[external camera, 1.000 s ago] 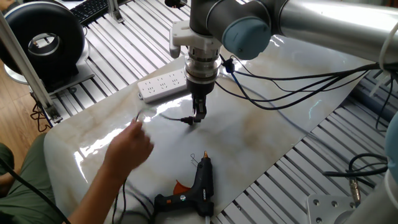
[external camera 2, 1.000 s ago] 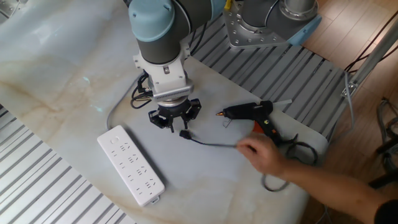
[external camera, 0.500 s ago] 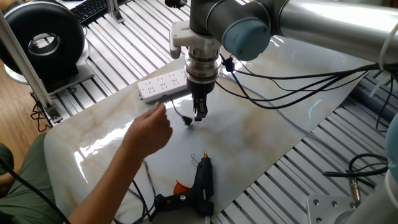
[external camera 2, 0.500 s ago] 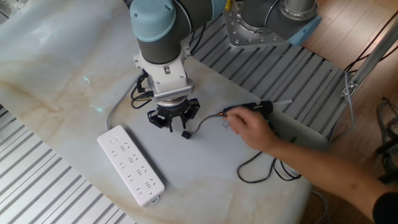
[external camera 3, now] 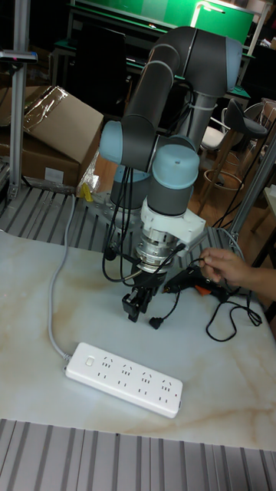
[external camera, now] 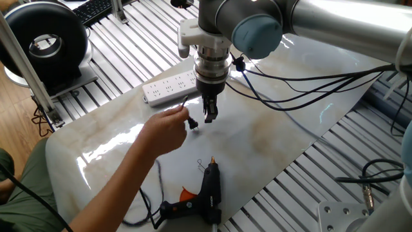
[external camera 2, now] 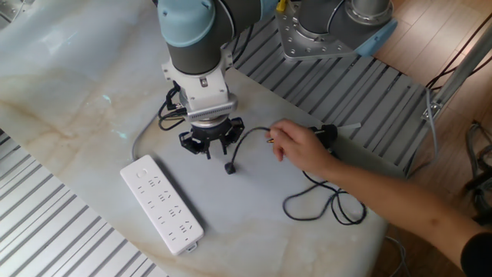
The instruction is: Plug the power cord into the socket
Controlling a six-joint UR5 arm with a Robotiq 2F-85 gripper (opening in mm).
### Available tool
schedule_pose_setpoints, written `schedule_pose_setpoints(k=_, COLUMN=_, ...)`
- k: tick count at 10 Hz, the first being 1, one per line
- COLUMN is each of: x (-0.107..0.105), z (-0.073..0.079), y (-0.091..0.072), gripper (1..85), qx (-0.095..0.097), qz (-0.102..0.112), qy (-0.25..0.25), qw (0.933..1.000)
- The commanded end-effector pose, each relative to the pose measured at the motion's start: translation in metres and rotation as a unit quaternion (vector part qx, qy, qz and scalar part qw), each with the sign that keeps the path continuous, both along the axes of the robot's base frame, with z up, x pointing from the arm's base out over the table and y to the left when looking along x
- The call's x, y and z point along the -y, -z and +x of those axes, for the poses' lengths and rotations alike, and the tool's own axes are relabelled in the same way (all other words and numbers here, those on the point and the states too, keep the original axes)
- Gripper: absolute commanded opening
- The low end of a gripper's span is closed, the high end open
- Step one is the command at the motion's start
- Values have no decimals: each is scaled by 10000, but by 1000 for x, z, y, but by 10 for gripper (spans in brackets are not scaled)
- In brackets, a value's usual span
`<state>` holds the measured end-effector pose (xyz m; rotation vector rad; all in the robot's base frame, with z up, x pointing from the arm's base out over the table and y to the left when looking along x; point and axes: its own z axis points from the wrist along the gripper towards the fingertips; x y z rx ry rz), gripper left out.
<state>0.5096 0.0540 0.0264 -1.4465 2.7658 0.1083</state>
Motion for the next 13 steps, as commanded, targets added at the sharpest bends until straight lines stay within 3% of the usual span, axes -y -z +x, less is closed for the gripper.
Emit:
schedule_pose_setpoints(k=1, x=-3, z=-2, y=-7, gripper=380, qx=-20, qz=147, qy=110, qw=9998)
schedule_pose_setpoints(k=6, x=-20, z=-8, y=-15, gripper=387, qx=-89, qz=420, qy=287, qw=9987)
schedule_pose_setpoints(k=13, x=-29, z=-6, y=-15, gripper=383, qx=-30, qz=506, qy=293, qw=9983)
